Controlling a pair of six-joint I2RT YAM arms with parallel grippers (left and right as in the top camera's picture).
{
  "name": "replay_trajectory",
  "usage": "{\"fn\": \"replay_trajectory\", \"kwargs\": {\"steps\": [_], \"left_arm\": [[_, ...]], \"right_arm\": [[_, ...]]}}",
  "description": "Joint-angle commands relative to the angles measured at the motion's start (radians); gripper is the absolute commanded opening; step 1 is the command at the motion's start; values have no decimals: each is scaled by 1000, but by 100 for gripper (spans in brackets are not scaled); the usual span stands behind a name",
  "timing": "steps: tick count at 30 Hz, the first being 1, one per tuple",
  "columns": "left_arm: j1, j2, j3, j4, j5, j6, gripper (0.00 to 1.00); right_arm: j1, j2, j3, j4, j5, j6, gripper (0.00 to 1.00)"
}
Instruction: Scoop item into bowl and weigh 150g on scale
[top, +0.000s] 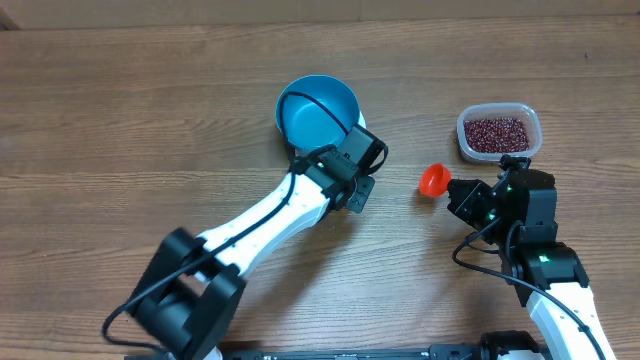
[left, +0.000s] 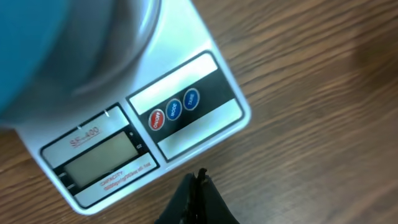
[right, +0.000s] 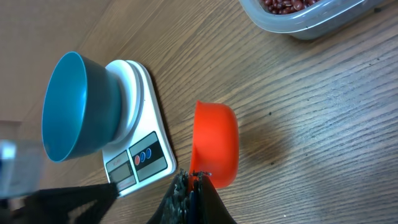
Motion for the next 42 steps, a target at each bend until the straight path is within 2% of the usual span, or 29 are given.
{"fn": "replay_trajectory", "kwargs": {"steps": [1, 5, 17, 42], "left_arm": [[1, 36, -4, 19, -59, 21, 4], [1, 44, -4, 46, -106, 22, 4], [12, 106, -5, 116, -114, 22, 4], [31, 137, -5, 146, -121, 22, 4]], "right_arm": [[4, -3, 27, 0, 7, -5, 4], [4, -3, 27, -1, 7, -5, 4], [4, -3, 27, -11, 7, -5, 4], [4, -3, 27, -11, 7, -4, 4]]}}
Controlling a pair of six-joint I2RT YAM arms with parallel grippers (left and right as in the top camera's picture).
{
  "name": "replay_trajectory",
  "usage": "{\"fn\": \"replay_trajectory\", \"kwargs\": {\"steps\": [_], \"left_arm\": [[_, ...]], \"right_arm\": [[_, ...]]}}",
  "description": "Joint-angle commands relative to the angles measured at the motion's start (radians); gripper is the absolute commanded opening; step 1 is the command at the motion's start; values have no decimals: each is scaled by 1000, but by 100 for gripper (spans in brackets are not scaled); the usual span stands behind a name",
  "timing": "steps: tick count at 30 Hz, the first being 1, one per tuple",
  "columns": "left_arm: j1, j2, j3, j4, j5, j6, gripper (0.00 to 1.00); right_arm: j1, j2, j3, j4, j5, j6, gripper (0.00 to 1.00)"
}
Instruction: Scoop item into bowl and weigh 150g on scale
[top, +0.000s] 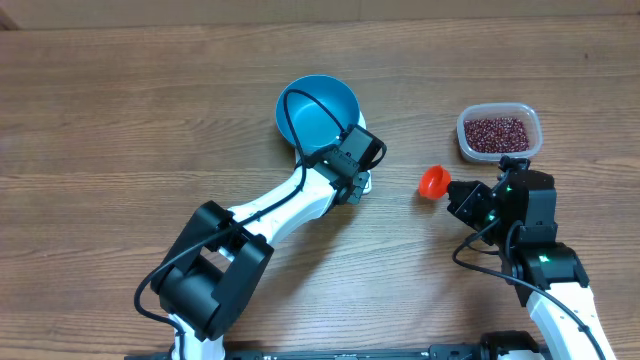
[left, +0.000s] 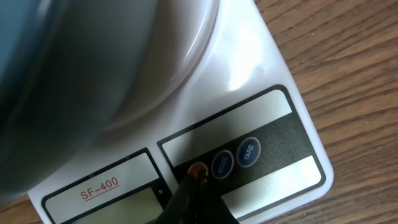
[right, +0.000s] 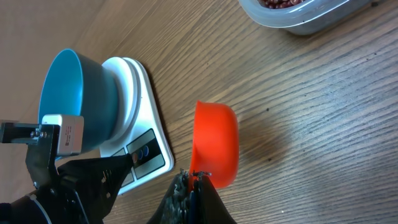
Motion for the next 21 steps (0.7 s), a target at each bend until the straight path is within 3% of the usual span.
{"fn": "replay_trajectory", "kwargs": {"steps": [1, 21], "left_arm": [[4, 14, 0, 5, 4, 22, 4], [7, 14, 0, 8, -25, 22, 4]], "right_arm": [[4, -3, 27, 3, 7, -4, 4], [3, -3, 27, 3, 7, -4, 4]]}}
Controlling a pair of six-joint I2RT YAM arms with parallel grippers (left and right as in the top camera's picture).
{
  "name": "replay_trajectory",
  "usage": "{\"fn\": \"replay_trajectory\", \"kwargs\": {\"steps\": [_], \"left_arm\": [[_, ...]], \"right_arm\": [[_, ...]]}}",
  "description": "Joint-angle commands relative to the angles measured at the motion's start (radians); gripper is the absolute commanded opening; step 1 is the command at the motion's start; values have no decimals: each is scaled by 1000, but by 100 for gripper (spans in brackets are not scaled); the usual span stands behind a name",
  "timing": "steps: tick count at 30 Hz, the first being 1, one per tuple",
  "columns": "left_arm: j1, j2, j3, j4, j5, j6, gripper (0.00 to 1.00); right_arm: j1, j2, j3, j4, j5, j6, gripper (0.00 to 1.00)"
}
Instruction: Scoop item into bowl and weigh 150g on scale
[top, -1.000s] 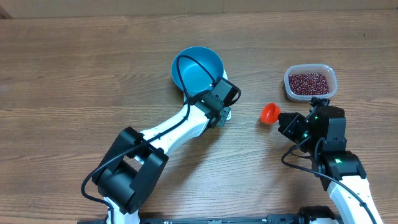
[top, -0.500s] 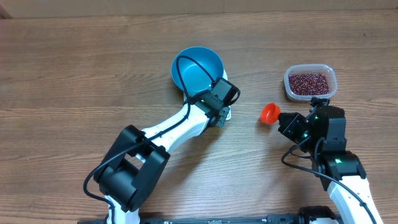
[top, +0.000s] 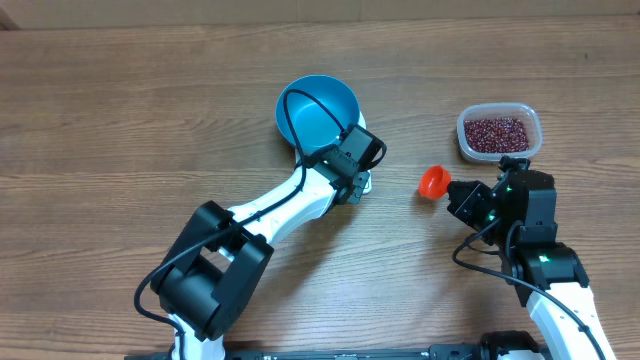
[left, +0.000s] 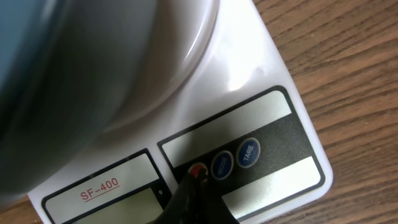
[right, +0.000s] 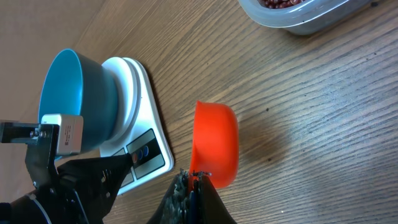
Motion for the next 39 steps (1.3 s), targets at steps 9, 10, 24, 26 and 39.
{"fn": "replay_trajectory", "kwargs": {"steps": [9, 10, 24, 26, 39], "left_arm": [[7, 14, 0, 5, -21, 22, 4], [7, 14, 0, 5, -20, 22, 4], [7, 26, 0, 5, -20, 22, 4], [7, 35, 0, 3, -20, 22, 4], [11, 41, 0, 9, -21, 23, 4]], "right_arm": [[4, -3, 27, 3, 7, -4, 4], [4, -3, 27, 3, 7, -4, 4], [4, -3, 27, 3, 7, -4, 4], [4, -3, 27, 3, 7, -4, 4], [4, -3, 27, 3, 7, -4, 4]]}}
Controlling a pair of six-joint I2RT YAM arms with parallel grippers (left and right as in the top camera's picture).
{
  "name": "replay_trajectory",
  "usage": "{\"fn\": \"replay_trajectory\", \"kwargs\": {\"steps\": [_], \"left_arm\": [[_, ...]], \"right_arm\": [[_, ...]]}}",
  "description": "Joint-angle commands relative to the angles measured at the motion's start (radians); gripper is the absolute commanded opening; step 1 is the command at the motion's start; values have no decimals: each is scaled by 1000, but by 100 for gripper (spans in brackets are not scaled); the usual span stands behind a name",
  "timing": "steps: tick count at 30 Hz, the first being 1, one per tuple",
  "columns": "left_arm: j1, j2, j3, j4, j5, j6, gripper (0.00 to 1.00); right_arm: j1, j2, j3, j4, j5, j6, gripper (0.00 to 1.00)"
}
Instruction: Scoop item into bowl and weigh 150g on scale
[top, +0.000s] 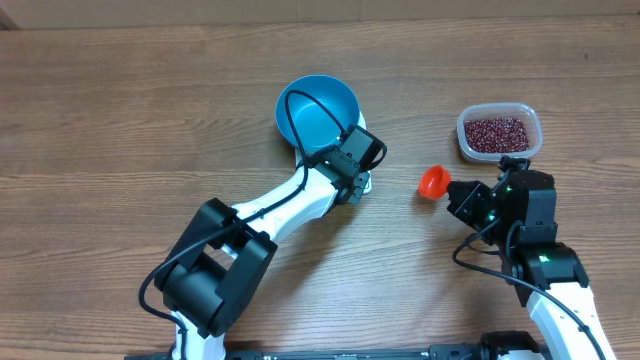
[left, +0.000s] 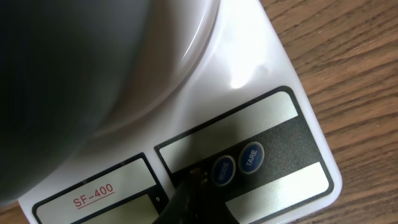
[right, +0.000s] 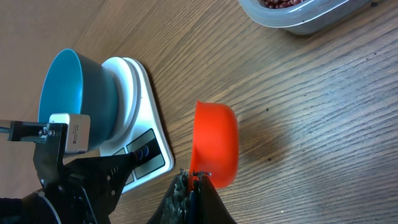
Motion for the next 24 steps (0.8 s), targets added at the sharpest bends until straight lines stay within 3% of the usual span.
{"fn": "replay_trajectory", "kwargs": {"steps": [1, 24], "left_arm": [[12, 21, 0, -2, -18, 23, 4], [23, 21, 0, -2, 11, 19, 4]], "right_arm": [[4, -3, 27, 3, 6, -5, 4], [4, -3, 27, 2, 6, -4, 4]]}}
